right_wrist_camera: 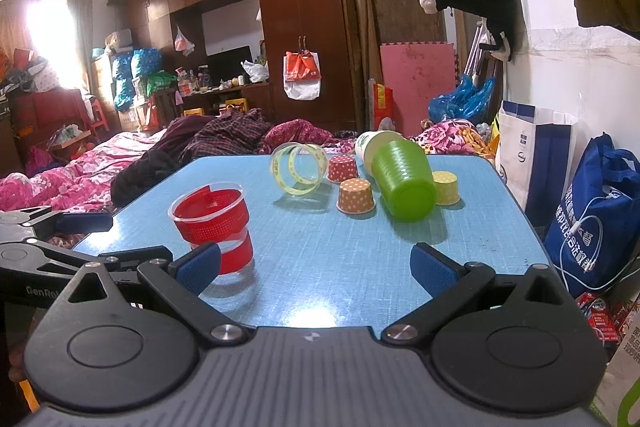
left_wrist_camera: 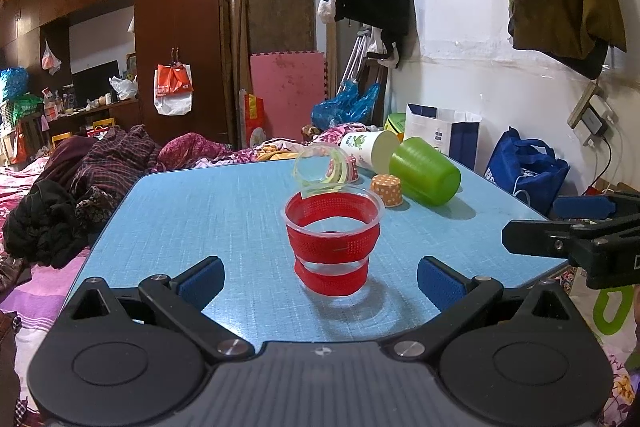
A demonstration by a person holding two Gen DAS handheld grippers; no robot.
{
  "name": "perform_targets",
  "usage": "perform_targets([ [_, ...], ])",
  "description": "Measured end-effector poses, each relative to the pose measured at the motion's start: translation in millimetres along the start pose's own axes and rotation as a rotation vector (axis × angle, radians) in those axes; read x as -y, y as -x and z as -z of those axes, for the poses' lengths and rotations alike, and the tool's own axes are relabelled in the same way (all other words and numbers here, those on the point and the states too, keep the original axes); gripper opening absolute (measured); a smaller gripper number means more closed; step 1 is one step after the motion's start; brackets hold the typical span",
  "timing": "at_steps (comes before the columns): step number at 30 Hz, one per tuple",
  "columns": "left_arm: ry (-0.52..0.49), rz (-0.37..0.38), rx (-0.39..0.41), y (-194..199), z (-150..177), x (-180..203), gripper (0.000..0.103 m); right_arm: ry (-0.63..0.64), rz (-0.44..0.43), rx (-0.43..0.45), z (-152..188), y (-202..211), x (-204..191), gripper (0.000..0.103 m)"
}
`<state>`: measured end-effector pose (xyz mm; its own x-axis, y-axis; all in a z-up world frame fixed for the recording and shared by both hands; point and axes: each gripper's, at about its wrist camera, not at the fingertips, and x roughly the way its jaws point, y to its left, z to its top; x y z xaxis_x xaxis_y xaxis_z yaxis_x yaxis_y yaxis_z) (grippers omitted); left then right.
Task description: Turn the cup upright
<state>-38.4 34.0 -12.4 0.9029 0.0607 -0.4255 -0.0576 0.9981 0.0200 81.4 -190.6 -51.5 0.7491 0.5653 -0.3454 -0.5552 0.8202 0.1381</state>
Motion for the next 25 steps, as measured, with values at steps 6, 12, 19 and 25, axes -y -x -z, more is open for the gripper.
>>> perform_targets([
  [6,0.001,0.002,0.001,0.2,-0.8,0.7,0.103,0.002,0.000,0.001,-0.3,0.5,0.9,0.102],
  [12,0.003,0.002,0.001,0.1,-0.7,1.3,0.103,0.005,0.000,0.001,0.0,0.1,1.1,0.102],
  [19,-0.010,-0.026,0.015,1.2,-0.3,4.1,0.103,0.013,-0.003,0.000,1.8,-0.2,-0.3,0.102],
  [25,-0.012,-0.015,0.014,-0.5,0.2,6.5,0.103,0.013,-0.004,0.000,2.0,-0.3,-0.6,0.102],
])
